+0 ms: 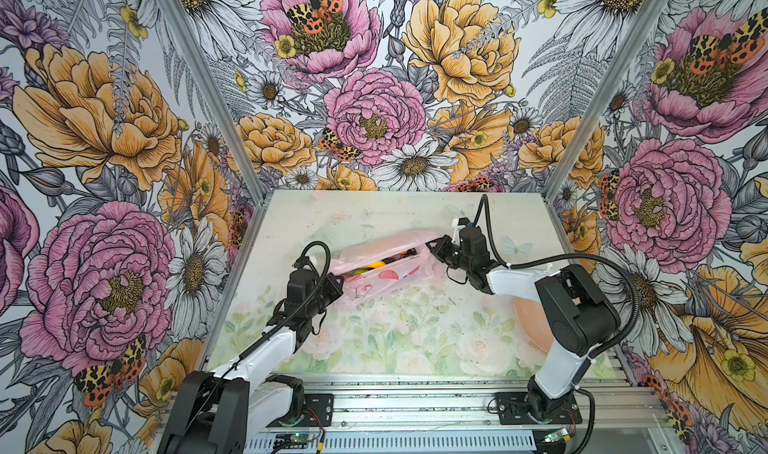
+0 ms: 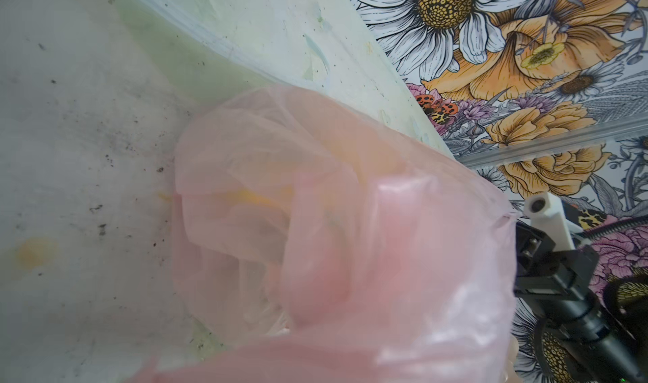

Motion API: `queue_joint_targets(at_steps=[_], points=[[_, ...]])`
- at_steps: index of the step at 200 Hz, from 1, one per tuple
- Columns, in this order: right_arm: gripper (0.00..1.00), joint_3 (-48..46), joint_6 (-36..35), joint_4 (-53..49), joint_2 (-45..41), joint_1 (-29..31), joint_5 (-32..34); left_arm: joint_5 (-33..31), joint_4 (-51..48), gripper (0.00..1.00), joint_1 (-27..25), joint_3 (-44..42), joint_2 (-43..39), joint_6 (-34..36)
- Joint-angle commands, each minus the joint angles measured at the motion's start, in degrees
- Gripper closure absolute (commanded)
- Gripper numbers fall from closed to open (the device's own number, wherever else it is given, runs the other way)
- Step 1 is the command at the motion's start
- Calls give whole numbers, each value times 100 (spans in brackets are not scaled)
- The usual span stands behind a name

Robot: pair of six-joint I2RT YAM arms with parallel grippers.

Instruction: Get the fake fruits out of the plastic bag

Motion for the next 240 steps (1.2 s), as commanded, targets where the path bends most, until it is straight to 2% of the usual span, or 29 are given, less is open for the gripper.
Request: queue_joint_targets(at_steps=[1,24,27,35,39,40,41,43,51,63,73,91,112,144,172,211,240], points=[[100,436,164,-73,51,-230,40,-198,365,100,-62,-75,-135,382],[100,823,-248,-757,36,-47,57,-301,275,100,-448,193,62,743],[97,846,-298,-821,24,-44,56,-315,264,100,-505,226,86,786],[83,891,-410,-979,-5,-40,47,-336,253,100,-615,304,158,847],[71,908,-472,-1073,-34,-44,53,-349,248,100,-656,333,187,863],[71,908,-472,-1073,-34,-44,53,-353,251,100,-664,341,196,869],[65,915,-501,-1120,-47,-44,60,-355,252,100,-676,350,205,867],[60,928,-544,-1185,-69,-44,72,-363,251,100,-703,365,216,879],[43,952,-757,-1464,-163,-23,145,-376,259,100,-764,408,276,900],[27,980,-1073,-1954,-336,44,410,-403,257,100,-835,463,348,919],[20,981,-1340,-2382,-525,132,698,-430,280,100,-891,487,382,905],[15,972,-1782,-3070,-846,325,1318,-471,297,100,-972,536,459,902],[13,755,-1887,-3381,-1239,514,1823,-557,319,100,-1068,583,531,864],[11,517,-1724,-3594,-1763,1105,2596,-561,176,100,-1093,728,668,804],[12,520,-1401,-3581,-1713,1646,3183,-581,193,100,-1162,759,662,831],[11,930,-1127,-3574,-905,1727,3325,-545,135,100,-1292,826,760,788],[15,1259,-1031,-3583,-480,1671,3108,-593,90,100,-1383,818,728,761]])
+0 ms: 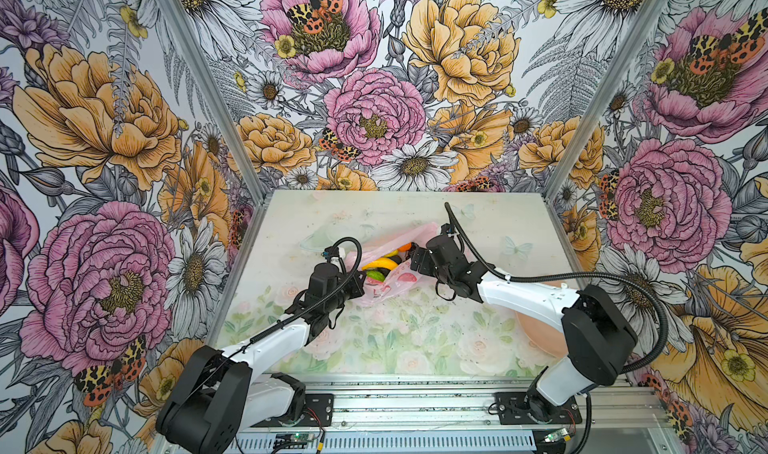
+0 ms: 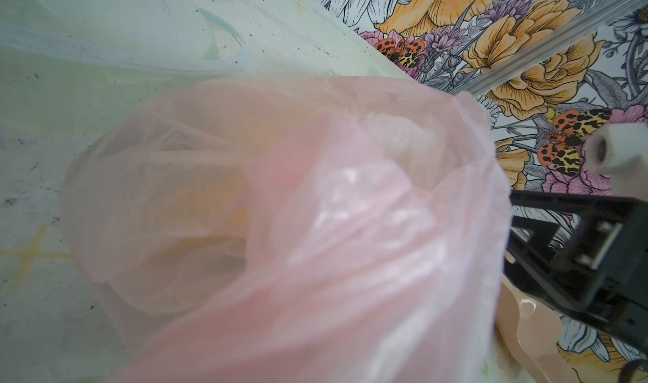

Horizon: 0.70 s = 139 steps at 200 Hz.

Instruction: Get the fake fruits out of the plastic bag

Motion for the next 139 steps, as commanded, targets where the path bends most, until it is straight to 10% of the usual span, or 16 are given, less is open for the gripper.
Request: queue_joint_targets(at_steps=[1,65,93,139], points=[[16,369,194,-38,206,-59,69,-117,-6,100,-91,148,11,22],[100,-1682,261,2676,-655,-557,-1222,254,-59,100,411,79,179,-351],[100,-2961,303,5007,-715,-758,-1871,790,857,94,834,-376,267,-795],[100,-3501,535,5952,9,-850,-1743,862,607,79,1186,-487,241,-1078]])
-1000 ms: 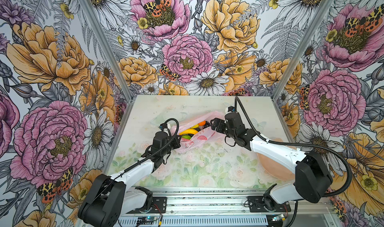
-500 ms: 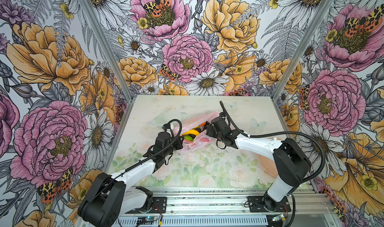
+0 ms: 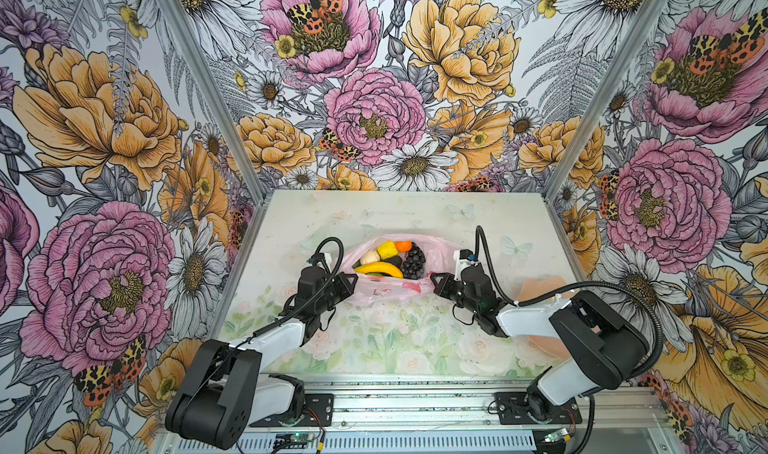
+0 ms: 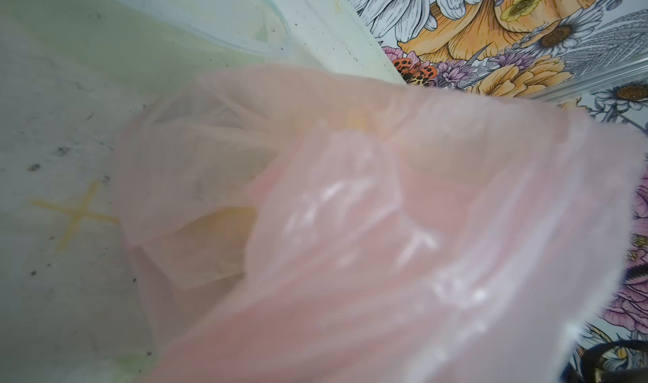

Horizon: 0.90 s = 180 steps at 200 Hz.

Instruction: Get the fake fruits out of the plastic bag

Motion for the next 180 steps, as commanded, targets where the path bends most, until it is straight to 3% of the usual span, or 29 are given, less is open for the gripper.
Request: queue_joint_targets(at_steps=[1,25,45,72,105,135,145,180], points=[[100,-213,206,1159,393,-118,98,23,-114,79,157,33,-93,-203],[100,-165,283,1402,556,-95,36,-397,-1219,61,-56,369,-561,66],[100,-44,157,1156,462,-7,90,-1526,-2594,41,-591,881,-1067,473],[100,-28,-33,829,265,64,288,-3160,-4076,24,-1048,1581,-1250,602],[100,-38,-131,758,278,78,266,-3102,-4342,20,-1033,2346,-513,916],[100,-2,-160,766,276,108,153,-2875,-4519,24,-1077,3034,482,990],[100,-19,-152,826,254,108,91,-2606,-4510,26,-1128,3175,648,988],[100,-6,-217,752,191,100,-21,-2791,-4653,24,-1301,3492,988,1079]])
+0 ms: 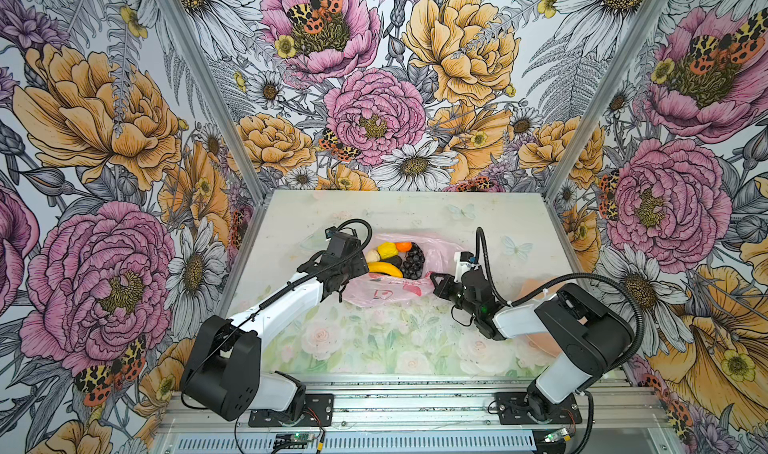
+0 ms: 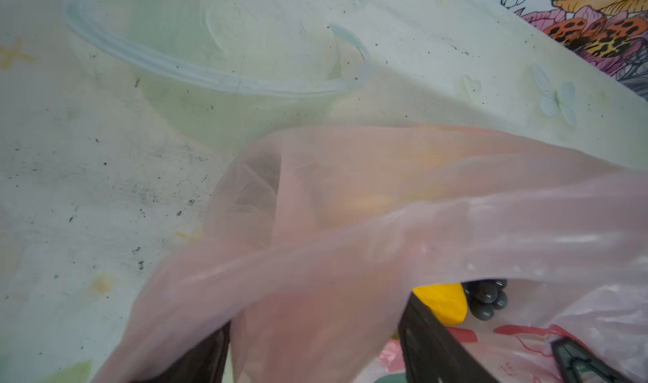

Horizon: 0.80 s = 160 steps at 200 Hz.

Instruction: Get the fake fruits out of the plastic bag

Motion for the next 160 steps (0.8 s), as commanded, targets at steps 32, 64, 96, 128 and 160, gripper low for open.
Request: queue_joint_targets(at_steps=[32,64,96,128,160], points=[[100,53,-313,-101,-176,-96,-371,180,-47,49,595,337,379,74],[100,-112,-451,-156,-96,-300,-807,299,188,80,1174,411,547,193],[100,-354,-457,-68,-90,-364,-596,1012,577,98,1900,235,804,-199],[100,-239,-603,-278,-351,-286,-531,1098,585,100,1690,392,963,-66],[72,158,-1224,-1479,-909,134,23,1071,439,100,1260,723,1146,163]])
